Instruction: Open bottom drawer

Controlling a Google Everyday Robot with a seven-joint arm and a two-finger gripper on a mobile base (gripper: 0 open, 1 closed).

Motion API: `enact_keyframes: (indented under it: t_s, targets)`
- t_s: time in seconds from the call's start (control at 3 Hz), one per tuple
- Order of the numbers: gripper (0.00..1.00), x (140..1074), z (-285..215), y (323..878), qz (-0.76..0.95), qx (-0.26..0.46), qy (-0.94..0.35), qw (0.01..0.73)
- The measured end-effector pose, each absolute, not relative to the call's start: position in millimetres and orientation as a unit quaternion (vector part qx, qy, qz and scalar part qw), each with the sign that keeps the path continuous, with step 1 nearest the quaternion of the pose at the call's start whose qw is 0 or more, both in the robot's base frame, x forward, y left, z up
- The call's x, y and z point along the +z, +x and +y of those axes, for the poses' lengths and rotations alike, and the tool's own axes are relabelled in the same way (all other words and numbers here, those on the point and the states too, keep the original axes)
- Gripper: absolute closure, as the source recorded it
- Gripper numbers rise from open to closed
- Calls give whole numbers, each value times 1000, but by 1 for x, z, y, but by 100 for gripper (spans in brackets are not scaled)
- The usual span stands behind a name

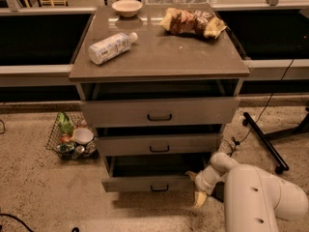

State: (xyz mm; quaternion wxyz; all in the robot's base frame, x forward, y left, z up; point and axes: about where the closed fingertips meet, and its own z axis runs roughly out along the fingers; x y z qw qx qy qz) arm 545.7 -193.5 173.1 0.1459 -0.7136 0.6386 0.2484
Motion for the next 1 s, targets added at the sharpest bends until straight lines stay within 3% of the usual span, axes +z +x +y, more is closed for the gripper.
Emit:
enact_keyframes:
  t_s: [0.33,0.67,1.0]
  targets:
    - [41,178,-193,538,640,259,-710,140]
    - [72,187,-193,538,640,259,-710,140]
    - [96,188,-193,539,640,259,-710,140]
